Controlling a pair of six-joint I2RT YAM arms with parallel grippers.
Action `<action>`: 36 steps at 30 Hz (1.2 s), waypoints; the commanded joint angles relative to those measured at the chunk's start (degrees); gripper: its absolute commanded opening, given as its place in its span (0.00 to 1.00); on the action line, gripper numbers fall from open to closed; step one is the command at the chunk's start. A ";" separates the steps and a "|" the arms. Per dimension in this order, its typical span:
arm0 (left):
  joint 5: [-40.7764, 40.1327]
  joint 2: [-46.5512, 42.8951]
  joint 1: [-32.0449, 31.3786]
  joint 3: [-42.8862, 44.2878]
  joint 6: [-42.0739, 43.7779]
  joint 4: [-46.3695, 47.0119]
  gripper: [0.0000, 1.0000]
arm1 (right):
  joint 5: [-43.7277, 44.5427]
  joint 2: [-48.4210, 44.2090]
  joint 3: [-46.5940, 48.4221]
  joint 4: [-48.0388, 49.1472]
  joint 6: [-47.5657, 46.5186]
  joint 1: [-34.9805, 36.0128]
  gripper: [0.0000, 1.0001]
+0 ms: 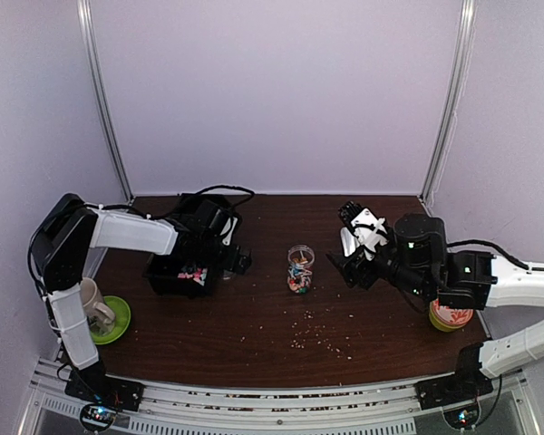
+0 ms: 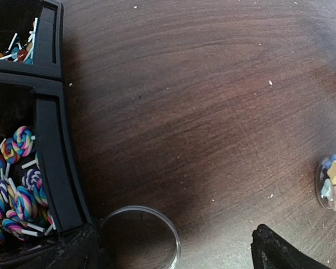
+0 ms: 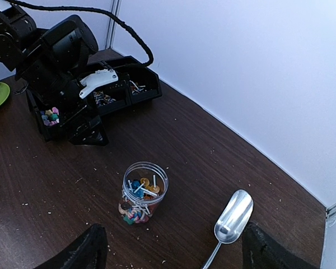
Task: Pack the candies
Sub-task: Move the plate to the center of the board, then move the box lid to the center of the board.
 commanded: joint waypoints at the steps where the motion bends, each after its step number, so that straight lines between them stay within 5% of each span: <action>1: -3.41 1.91 1.19 1.96 0.49 -5.23 0.98 | -0.33 0.31 1.44 0.22 0.80 -0.17 0.83; 13: -7.36 0.29 2.83 0.70 2.42 -7.29 0.98 | 0.01 -0.92 0.96 -0.31 0.24 -0.18 0.83; 24: 8.79 2.40 2.91 3.89 4.44 -7.05 0.98 | -0.01 -0.95 1.54 -1.07 0.06 -0.12 0.84; 36: 3.34 4.71 3.32 5.92 5.13 -8.53 0.98 | -0.44 -0.63 1.57 -1.18 0.63 -0.18 0.84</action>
